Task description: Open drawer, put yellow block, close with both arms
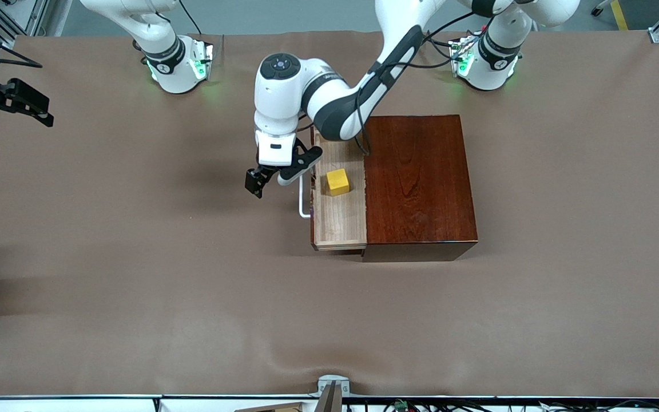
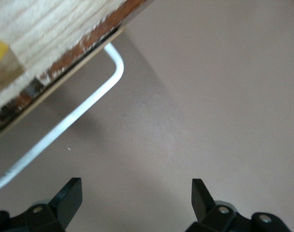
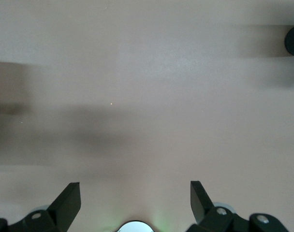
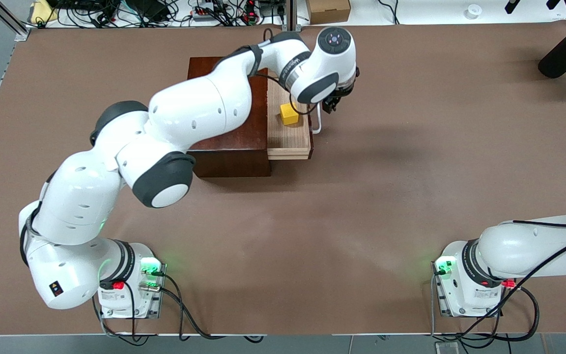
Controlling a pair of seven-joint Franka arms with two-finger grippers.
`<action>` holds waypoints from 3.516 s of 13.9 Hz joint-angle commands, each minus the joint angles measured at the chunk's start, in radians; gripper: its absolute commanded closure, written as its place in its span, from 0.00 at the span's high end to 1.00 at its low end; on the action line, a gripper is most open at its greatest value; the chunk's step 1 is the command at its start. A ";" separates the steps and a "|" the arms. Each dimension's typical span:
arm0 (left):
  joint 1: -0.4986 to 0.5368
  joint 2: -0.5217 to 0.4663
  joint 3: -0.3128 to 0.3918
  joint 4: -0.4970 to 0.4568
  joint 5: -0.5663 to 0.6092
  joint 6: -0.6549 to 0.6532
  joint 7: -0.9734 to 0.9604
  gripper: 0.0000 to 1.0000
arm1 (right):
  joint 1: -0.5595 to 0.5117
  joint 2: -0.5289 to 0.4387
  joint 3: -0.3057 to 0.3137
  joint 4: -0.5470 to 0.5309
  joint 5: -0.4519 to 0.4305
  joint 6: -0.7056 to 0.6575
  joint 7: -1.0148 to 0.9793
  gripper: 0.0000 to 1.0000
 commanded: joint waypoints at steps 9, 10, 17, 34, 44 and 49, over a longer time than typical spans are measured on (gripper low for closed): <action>-0.021 0.056 0.041 0.022 0.007 -0.104 -0.137 1.00 | -0.024 -0.005 0.008 0.001 0.027 0.000 -0.011 1.00; -0.021 0.059 0.041 0.021 0.010 -0.109 -0.137 1.00 | -0.024 -0.005 0.008 0.001 0.027 0.000 -0.011 1.00; 0.050 0.039 0.042 0.021 0.021 -0.264 -0.098 1.00 | -0.025 -0.005 0.008 0.001 0.029 -0.001 -0.011 1.00; 0.117 0.009 0.048 0.018 0.032 -0.529 -0.091 1.00 | -0.029 -0.005 0.008 -0.002 0.029 -0.003 -0.011 1.00; 0.145 -0.117 0.042 0.019 0.015 -0.564 -0.016 1.00 | -0.029 -0.005 0.008 -0.002 0.029 -0.003 -0.011 1.00; 0.290 -0.331 0.041 0.003 -0.022 -0.668 0.310 1.00 | -0.029 -0.005 0.008 -0.002 0.029 -0.004 -0.011 1.00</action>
